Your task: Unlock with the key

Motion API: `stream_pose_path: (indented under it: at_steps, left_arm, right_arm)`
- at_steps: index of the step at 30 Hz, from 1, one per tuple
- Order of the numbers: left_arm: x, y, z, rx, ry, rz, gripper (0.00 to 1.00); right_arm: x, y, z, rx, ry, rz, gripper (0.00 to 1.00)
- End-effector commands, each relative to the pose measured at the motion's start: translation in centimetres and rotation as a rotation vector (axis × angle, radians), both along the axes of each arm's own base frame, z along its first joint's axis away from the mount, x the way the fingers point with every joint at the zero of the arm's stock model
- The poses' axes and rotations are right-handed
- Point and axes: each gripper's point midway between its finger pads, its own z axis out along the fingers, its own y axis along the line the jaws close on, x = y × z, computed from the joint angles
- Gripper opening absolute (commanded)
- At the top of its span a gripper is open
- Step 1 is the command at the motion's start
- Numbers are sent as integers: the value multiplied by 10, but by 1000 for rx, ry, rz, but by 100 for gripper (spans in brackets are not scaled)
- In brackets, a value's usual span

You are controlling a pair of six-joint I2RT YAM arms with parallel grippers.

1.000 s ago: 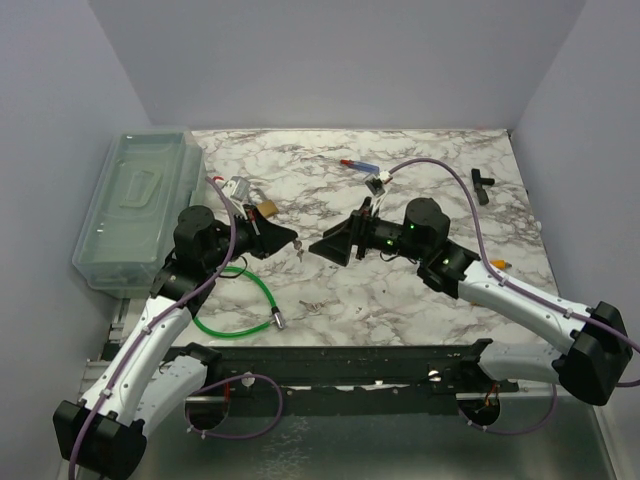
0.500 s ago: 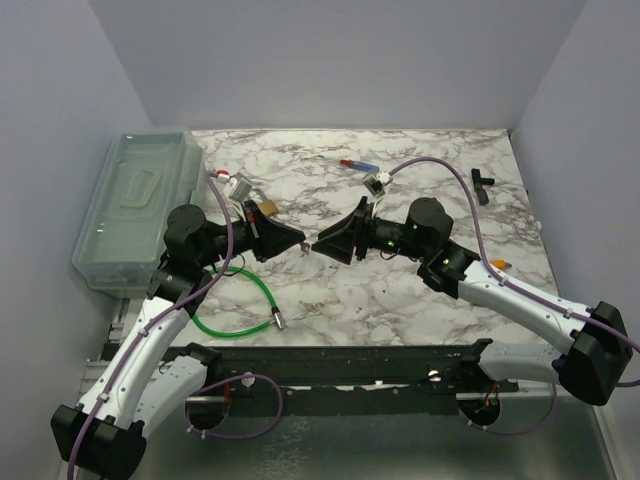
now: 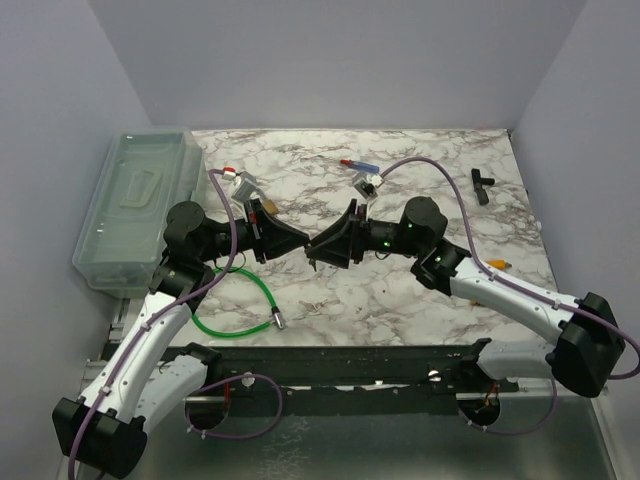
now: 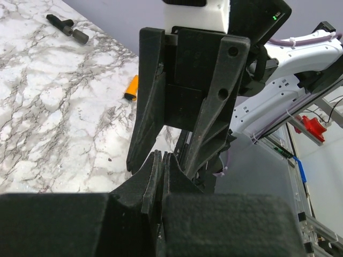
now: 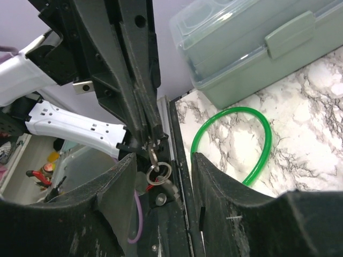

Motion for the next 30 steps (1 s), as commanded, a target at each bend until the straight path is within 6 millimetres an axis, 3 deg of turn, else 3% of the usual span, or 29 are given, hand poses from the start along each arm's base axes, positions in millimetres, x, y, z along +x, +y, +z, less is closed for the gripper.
stream_pose_path:
  at_steps: [1,11,14,30]
  left_arm:
    - [-8,-1,4,-4,-54,-34,0]
    - [-3,3,0,10,-58,19,0]
    - [1,4,-3,25,-54,43,0]
    - [8,9,-7,47,-51,102,0]
  right_arm:
    - [-8,7,5,29,-4,71,50]
    - [-8,9,7,42,16,80,40]
    - [-8,10,8,50,20,80,32]
    - [-13,16,-3,69,65,142,25]
